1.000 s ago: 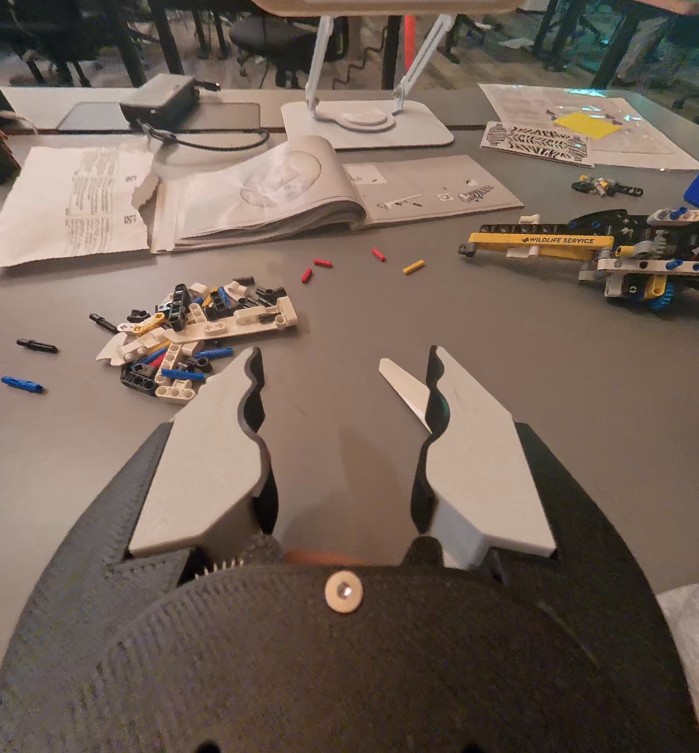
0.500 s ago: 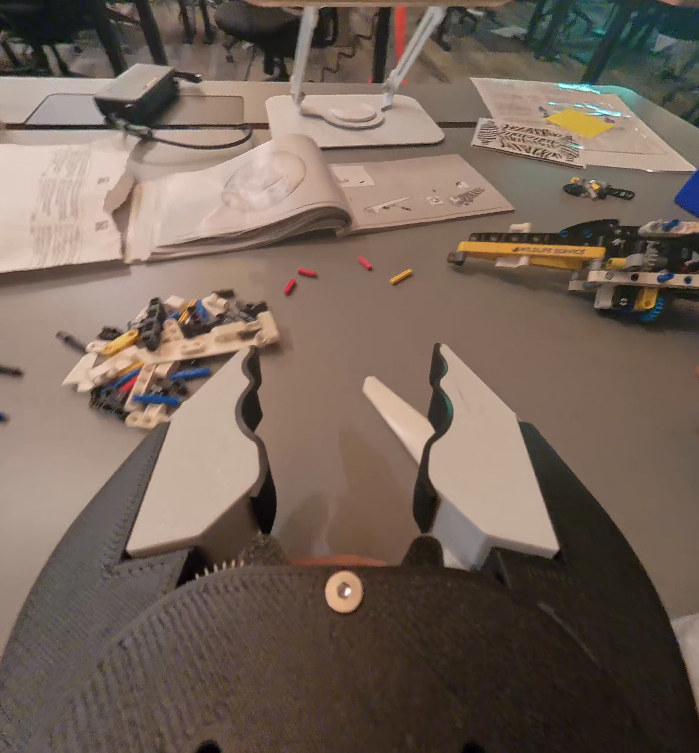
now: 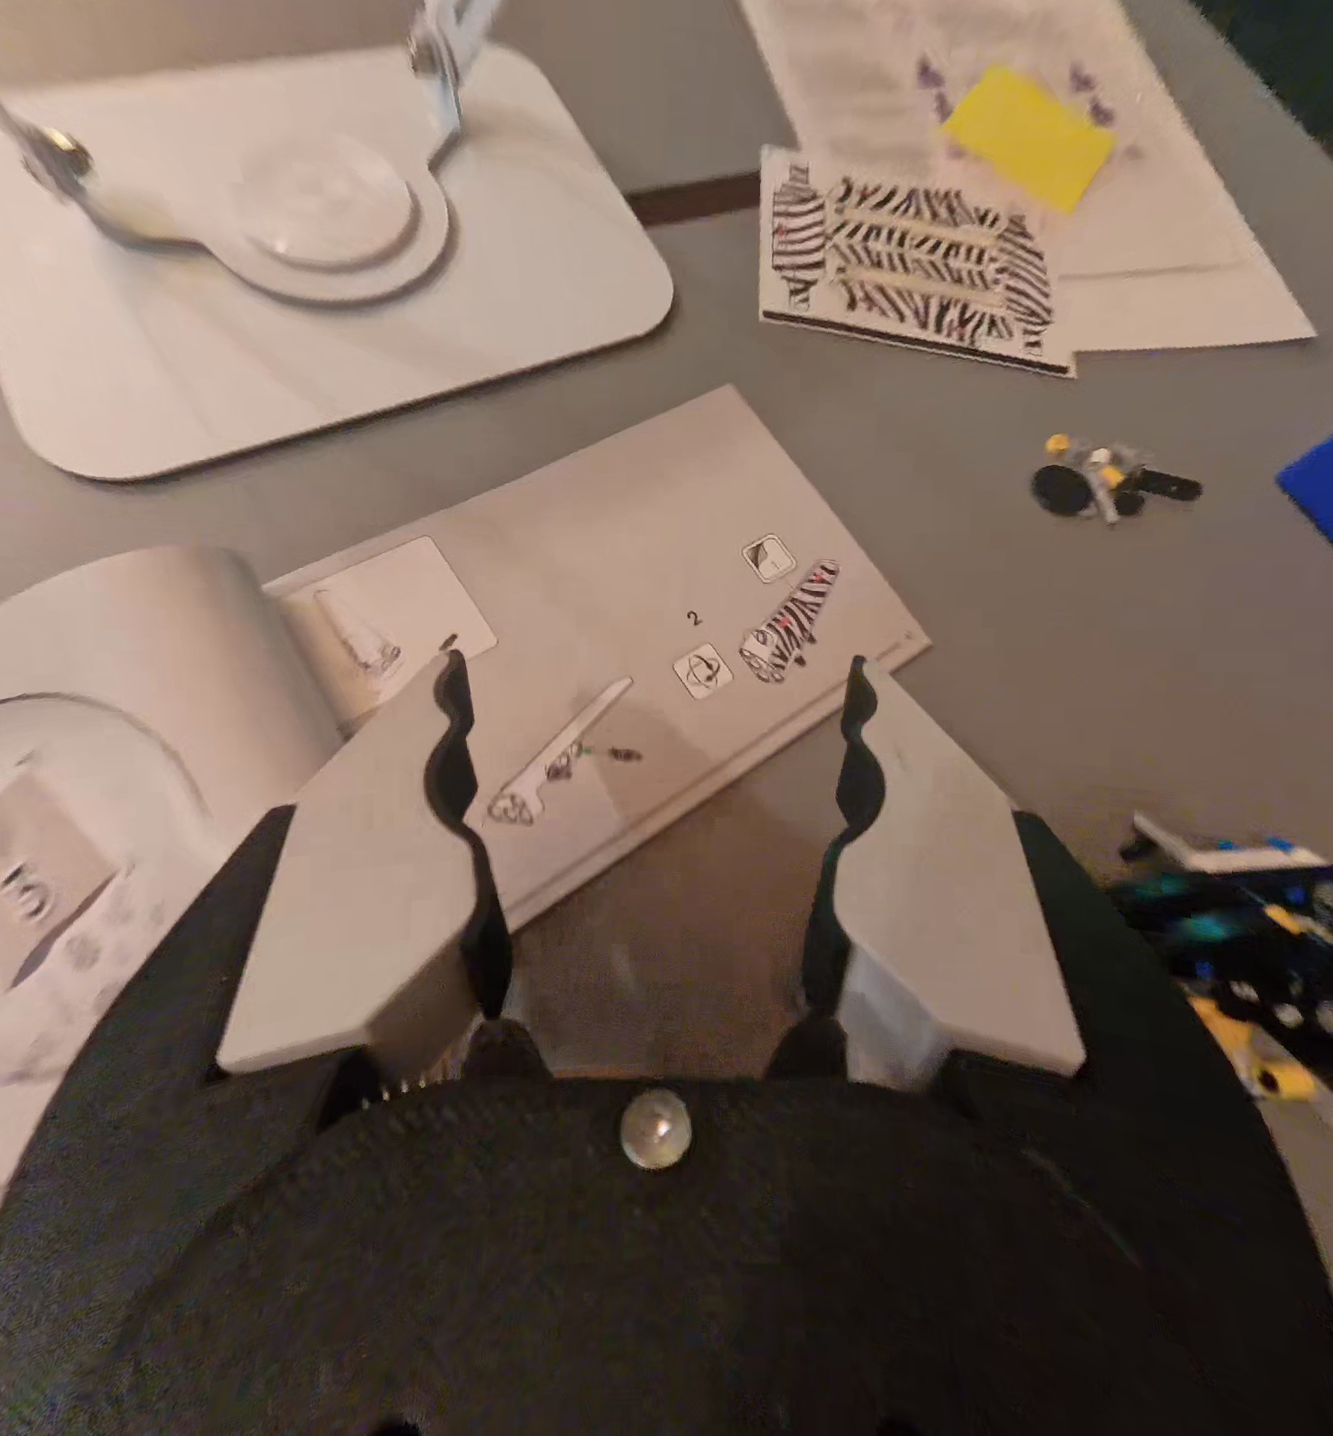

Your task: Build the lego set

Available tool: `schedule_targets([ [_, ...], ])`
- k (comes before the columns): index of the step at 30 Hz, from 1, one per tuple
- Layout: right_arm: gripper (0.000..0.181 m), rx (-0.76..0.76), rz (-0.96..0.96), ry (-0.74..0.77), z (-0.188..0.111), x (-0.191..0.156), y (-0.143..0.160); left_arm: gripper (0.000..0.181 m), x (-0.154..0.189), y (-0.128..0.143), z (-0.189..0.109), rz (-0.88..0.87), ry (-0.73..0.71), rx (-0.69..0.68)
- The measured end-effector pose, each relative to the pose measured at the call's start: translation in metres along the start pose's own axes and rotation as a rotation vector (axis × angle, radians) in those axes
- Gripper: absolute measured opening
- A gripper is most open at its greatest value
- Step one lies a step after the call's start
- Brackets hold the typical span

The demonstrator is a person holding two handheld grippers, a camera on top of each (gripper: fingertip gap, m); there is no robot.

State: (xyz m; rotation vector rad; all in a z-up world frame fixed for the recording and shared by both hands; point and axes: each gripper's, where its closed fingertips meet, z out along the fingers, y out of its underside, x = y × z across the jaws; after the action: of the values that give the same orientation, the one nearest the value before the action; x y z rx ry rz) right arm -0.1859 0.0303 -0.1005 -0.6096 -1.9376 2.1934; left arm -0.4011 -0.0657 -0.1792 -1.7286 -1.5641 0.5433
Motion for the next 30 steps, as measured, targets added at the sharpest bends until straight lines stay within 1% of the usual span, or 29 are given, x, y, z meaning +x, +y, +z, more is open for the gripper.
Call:
schedule_targets([
  [2,0.046,0.003,0.026,-0.002,0.000,0.003,-0.001,0.095,-0.001,0.000,0.010,-0.042,0.026,-0.028],
  [4,0.046,0.013,0.060,-0.004,-0.002,0.006,-0.002,0.094,0.002,-0.003,0.006,-0.087,0.069,-0.009],
  [7,0.047,0.026,0.102,-0.008,-0.003,0.010,-0.004,0.089,-0.003,-0.004,-0.021,-0.131,0.088,0.058],
  [10,0.047,0.028,0.100,-0.009,-0.004,0.010,-0.004,0.082,-0.012,0.008,-0.060,-0.181,0.090,0.107],
  [13,0.046,0.014,0.063,-0.012,-0.002,0.005,-0.003,0.079,-0.018,0.035,-0.099,-0.234,0.088,0.131],
  [16,0.044,-0.007,0.021,-0.012,0.000,0.000,0.000,0.076,-0.017,0.074,-0.132,-0.289,0.073,0.126],
  [18,0.043,-0.016,0.030,-0.014,0.001,-0.003,0.002,0.076,0.000,0.101,-0.151,-0.336,0.097,0.124],
  [20,0.043,-0.015,0.085,-0.023,0.003,-0.005,0.003,0.079,0.022,0.124,-0.167,-0.345,0.117,0.112],
  [23,0.045,-0.015,0.175,-0.013,0.003,-0.002,0.005,0.083,0.041,0.160,-0.177,-0.250,0.035,0.055],
  [26,0.045,-0.017,0.209,0.009,0.003,0.002,0.007,0.083,0.041,0.187,-0.181,-0.101,-0.109,0.008],
  [27,0.045,-0.021,0.211,0.009,0.003,0.001,0.008,0.081,0.041,0.191,-0.182,-0.062,-0.140,-0.001],
  [29,0.045,-0.034,0.206,0.004,0.004,-0.002,0.010,0.063,0.038,0.193,-0.183,-0.048,-0.189,0.007],
  [30,0.045,-0.041,0.201,-0.001,0.005,-0.004,0.011,0.061,0.040,0.192,-0.182,-0.060,-0.172,0.014],
])
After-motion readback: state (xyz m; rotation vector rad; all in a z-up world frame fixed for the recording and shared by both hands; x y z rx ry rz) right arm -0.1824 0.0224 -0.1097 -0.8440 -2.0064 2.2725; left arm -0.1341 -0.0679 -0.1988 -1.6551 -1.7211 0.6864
